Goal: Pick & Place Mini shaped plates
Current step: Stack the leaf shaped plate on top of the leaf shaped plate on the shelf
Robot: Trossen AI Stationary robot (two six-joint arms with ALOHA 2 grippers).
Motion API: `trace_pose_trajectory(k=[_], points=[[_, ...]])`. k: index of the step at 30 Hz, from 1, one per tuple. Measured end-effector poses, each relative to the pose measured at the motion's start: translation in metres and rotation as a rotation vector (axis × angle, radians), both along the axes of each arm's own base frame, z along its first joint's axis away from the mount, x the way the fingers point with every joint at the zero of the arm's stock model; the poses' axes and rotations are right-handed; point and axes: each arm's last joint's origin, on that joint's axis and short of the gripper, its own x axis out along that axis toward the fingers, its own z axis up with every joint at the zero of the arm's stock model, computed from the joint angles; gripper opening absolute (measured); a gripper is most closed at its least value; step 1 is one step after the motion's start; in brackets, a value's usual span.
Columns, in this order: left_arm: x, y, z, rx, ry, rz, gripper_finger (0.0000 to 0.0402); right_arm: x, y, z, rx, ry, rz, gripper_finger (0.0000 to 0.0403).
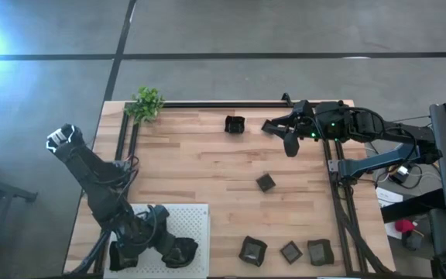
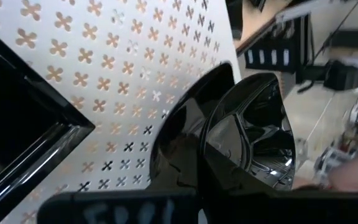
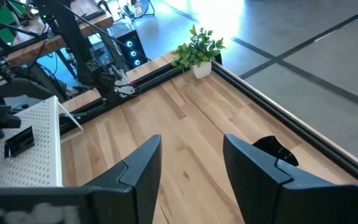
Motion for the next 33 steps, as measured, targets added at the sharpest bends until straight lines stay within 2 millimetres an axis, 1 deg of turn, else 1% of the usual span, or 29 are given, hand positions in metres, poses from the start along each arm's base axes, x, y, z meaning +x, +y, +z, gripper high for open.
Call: trace_pose_trajectory(k=[3,10,21,24,29,33], points=[[-0.0003,-0.0002,-0.0005,0.014,-0.002,-0.028,0.0,0.0,0.0,0.0,0.0,0.0,0.0,0.0166],[-0.0003,0.0001,-0.0002,0.013,-0.003,-0.025,0.0,0.0,0.0,0.0,0.0,0.0,0.0,0.0167],[0.0011,0.0018,-0.0004,-0.01,0.004,0.03,0.0002,0.0,-0.0001,0.0,-0.011,0.003,0.002,0.0166],[0.0011,0.0018,-0.0004,-0.015,0.007,0.035,0.0018,0.0,-0.0001,0.0,-0.011,0.003,0.002,0.0166],[0.0008,0.0021,-0.0008,-0.011,0.012,0.035,0.0058,0.0,-0.0001,0.0,-0.011,0.003,0.002,0.0167],[0.0003,0.0019,-0.0006,-0.02,0.02,0.024,0.007,0.0,-0.0001,0.0,-0.011,0.003,0.002,0.0166]])
